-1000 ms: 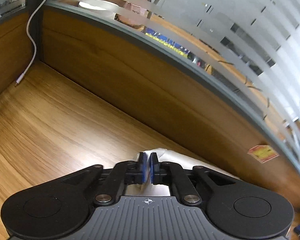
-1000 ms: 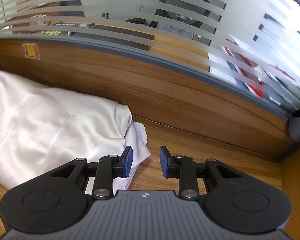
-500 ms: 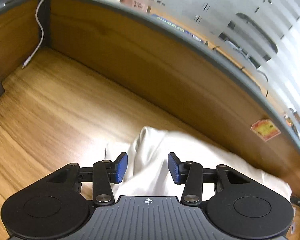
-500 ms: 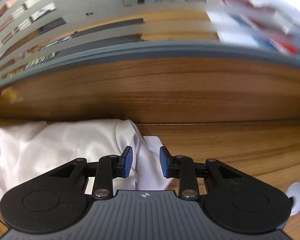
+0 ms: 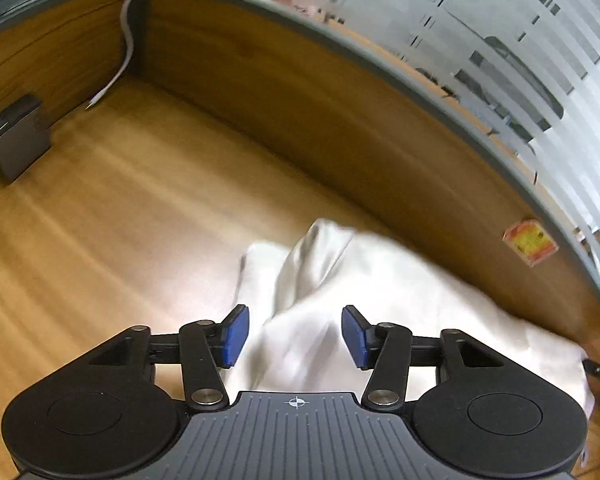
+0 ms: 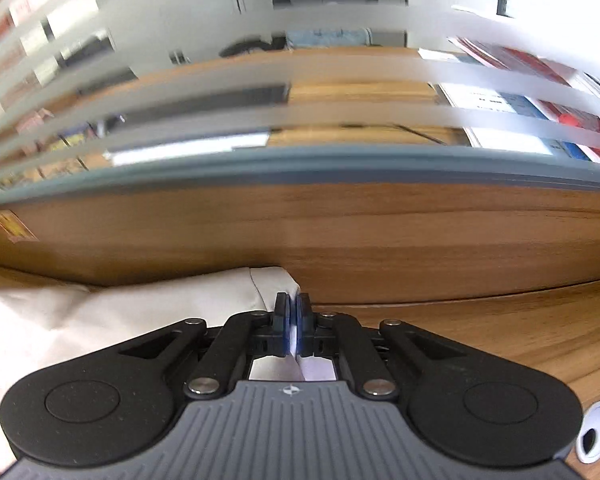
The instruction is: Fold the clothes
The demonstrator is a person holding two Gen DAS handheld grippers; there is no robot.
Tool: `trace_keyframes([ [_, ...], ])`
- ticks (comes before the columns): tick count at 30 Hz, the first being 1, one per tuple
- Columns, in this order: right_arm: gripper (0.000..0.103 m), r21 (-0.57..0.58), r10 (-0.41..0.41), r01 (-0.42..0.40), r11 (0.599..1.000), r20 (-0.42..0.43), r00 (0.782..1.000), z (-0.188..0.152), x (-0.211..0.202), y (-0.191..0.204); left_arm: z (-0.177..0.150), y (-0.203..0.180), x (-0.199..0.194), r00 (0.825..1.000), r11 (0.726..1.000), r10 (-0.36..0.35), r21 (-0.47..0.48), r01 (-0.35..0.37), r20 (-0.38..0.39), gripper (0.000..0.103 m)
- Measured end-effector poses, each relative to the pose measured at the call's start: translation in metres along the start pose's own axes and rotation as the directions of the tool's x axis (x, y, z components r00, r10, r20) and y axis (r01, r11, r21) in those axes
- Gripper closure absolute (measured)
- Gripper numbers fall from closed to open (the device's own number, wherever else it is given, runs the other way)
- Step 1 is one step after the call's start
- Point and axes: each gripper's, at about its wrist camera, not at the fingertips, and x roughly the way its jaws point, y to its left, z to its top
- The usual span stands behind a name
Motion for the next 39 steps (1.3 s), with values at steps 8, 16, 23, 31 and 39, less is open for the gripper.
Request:
trace_keyframes([
  [8,0.048,-0.02,0.004,-0.004,1.0,-0.013,1.0,-0.045,-0.044,-0.01,-0.043,0.027,-0.023,0.997,1.0,-0.015,-0.023,0.013,-0.072,0.039],
  [16,0.043,0.119,0.001,0.009,0.993,-0.087,0.996,-0.119,-0.081,-0.048,-0.077,0.036,-0.027,0.993,0.999,-0.008,-0.036,0.004,-0.114,0.038],
  [23,0.043,0.232,0.024,0.002,0.973,-0.107,0.994,-0.149,-0.079,-0.06,-0.086,0.028,-0.023,0.995,1.0,-0.007,-0.028,0.004,-0.099,0.04],
  [31,0.099,0.206,0.062,-0.033,0.978,-0.135,0.989,-0.157,-0.065,-0.045,-0.088,0.025,-0.017,0.994,0.998,0.032,-0.049,-0.037,-0.1,0.092],
  [39,0.1,0.278,0.087,-0.051,0.959,-0.118,0.989,-0.162,-0.077,-0.041,-0.088,0.033,-0.034,0.994,0.994,0.089,-0.062,-0.093,-0.061,0.096],
])
